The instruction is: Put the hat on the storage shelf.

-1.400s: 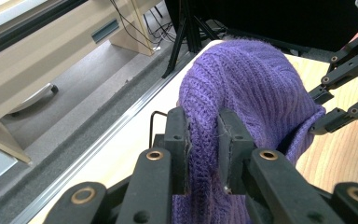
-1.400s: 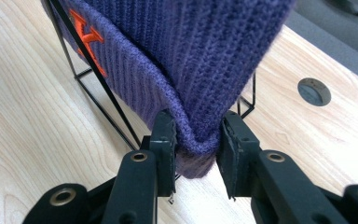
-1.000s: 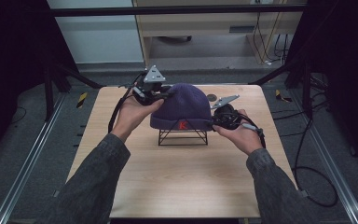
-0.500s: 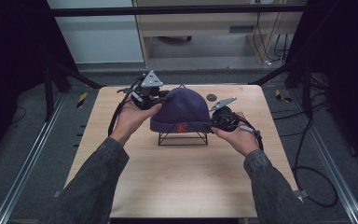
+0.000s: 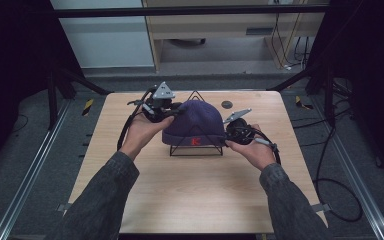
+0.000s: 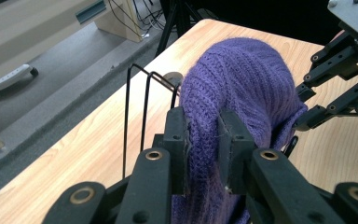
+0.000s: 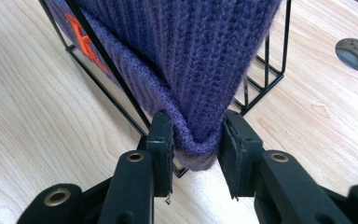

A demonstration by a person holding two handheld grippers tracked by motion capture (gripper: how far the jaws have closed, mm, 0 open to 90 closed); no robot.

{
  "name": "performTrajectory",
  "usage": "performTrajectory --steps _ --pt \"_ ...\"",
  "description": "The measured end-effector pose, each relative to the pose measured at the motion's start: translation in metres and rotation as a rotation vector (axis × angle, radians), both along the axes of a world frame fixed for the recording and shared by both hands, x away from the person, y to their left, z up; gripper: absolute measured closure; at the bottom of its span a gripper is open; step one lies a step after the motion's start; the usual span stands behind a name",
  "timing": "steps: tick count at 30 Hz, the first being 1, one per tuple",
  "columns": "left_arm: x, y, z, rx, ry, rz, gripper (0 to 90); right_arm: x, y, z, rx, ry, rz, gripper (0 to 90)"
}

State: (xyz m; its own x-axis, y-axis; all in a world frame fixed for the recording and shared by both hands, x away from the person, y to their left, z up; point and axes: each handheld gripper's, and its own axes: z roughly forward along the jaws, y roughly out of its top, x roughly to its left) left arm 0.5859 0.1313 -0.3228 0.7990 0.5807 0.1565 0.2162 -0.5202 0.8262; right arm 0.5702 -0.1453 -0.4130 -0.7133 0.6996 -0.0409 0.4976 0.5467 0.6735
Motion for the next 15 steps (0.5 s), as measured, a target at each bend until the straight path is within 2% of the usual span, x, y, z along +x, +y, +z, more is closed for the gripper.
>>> performTrajectory --steps 10,15 --pt "-0.0003 0.0001 -0.0059 0.015 0.014 -0.004 73.9 0.0008 0.0015 -0.0046 -0.013 0.010 0.001 65.5" --pt "-0.0002 -0.0025 -0.0087 0.031 0.023 -0.004 69.8 -0.0016 -0.0017 -0.0087 -0.014 0.022 -0.006 62.4"
